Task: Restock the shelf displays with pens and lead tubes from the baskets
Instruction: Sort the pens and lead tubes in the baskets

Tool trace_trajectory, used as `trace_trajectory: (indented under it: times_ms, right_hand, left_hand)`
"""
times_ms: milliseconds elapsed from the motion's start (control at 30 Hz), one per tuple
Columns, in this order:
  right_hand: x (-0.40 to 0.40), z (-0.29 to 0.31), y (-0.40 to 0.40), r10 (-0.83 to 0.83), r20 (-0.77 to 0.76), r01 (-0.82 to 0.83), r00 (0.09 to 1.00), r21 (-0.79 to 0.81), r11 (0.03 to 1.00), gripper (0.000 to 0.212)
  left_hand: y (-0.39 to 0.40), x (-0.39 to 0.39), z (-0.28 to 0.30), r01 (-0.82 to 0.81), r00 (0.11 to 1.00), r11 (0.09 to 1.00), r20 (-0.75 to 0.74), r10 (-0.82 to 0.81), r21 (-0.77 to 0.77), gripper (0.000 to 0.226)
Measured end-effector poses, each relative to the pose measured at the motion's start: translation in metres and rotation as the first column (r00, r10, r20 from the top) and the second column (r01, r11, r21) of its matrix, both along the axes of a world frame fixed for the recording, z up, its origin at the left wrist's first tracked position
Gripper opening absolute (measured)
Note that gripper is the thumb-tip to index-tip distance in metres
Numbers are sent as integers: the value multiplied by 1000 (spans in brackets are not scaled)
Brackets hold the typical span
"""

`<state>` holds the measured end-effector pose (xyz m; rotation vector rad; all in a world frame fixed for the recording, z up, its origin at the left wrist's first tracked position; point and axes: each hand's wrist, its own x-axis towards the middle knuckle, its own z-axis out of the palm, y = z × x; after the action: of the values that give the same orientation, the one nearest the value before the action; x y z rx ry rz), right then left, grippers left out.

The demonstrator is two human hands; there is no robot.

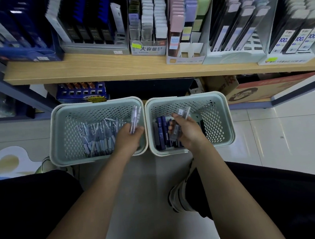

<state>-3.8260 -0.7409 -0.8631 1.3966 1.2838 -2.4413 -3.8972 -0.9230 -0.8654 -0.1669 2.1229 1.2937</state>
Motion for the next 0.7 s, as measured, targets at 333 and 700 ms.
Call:
trace_trajectory:
  times_ms: [333,700]
  right_hand:
    - [-12,-24,-18,293,89,-292,952,-20,956,46]
    - [-26,-15,-43,394,3,-392,919,-92,915,105]
  left_hand:
    - [6,-6,-19,-29,999,995,-25,27,-98,36]
    - [2,-10,-22,-53,998,998,20,54,-41,34]
